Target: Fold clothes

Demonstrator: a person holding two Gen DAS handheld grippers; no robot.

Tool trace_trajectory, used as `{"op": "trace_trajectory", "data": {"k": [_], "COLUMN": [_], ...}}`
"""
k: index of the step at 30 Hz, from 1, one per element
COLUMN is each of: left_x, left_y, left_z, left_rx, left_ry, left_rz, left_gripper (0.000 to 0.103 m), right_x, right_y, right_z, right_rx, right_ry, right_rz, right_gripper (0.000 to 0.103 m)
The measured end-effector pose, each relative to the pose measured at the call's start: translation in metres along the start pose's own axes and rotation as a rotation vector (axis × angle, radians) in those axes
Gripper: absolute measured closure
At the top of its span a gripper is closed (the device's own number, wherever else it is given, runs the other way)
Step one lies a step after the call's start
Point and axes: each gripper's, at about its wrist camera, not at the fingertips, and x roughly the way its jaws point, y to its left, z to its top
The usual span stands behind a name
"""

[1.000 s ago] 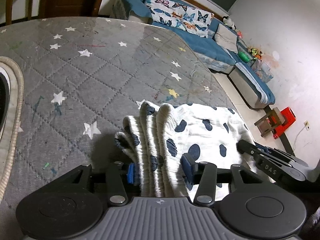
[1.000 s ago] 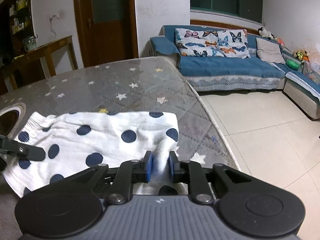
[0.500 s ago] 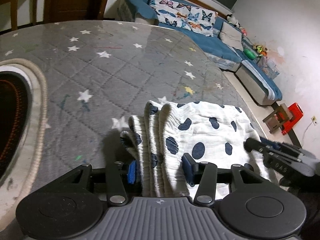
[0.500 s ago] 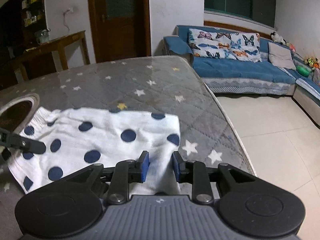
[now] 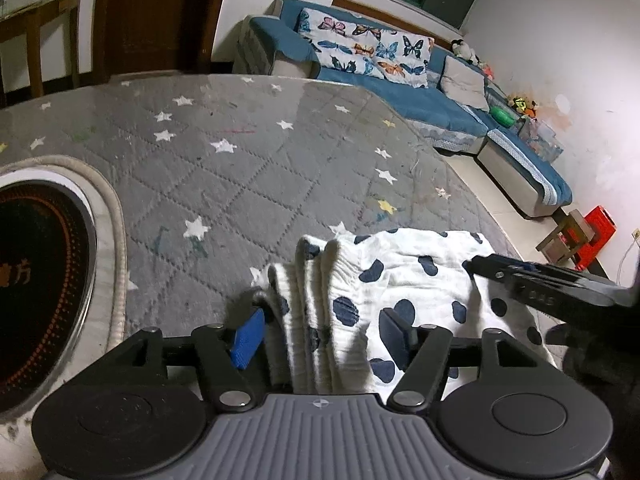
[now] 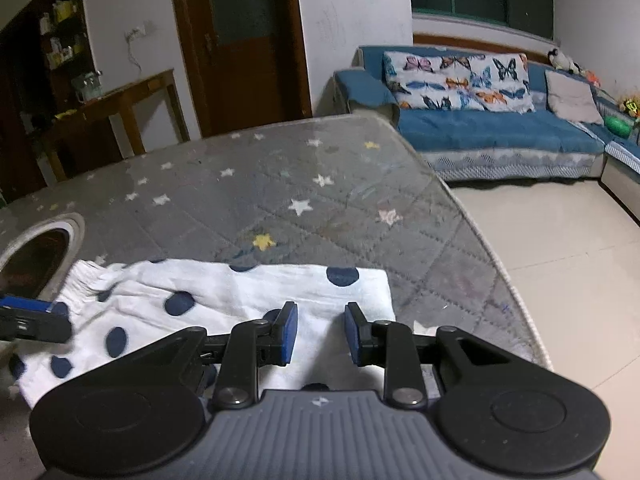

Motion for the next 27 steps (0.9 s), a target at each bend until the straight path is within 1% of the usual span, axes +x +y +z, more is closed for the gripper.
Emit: {"op": "trace_trajectory", "data": {"k": [4,10,13,15,17,20,25,27], "left_x": [-0.007,-0.015,-0.012,-0.008,-0.003,0.006,0.017,0.018], "left_y": [0.003,0.006,0.005,0.004,0.005,0.007,0.013,0.014], "left_z": [0.002,0.011,0.017,0.020,0.022,0.021,0.017,0.015], "left_rx": [0.000,-0.008,-0.008,-0.007,-0.007,-0.006,-0.019,-0.019], "left_ry": [-0.017,-0.056,-0.071,-0.077,-0.076,-0.065,-0.042,-0.039], "left_rz": [-0.009,-0.017,-0.006,0.015,0.029,0.051,0.070,0.074], "left_gripper": [0.036,0.036,0.036,0.036,0.036,0.036,0.036,0.036], "right_x": [0.013,0.029,0.037,0.039,0.035,0.023,-0.007,-0.019], "right_y": [0.001,0.012,0.019,0.023,0.024,0.026,0.024,0.022], "right_z": [-0.001,0.012,0.020,0.023,0.023,0.020,0.000,-0.011], "right_rx": [0.005,-0.041,-0.067,-0.074,-0.068,-0.071,-0.069,-0.063], "right_ry": [0.016,0.022,0.021,0.015,0.006,-0.001,-0.006,-0.006], "right_rz": [-0.006,-0.001,0.014,0.018,0.032,0.042,0.065,0.067], "right_gripper": [0.078,0.077,0.077,0.077,0.076,0.070,0.069,0.066]}}
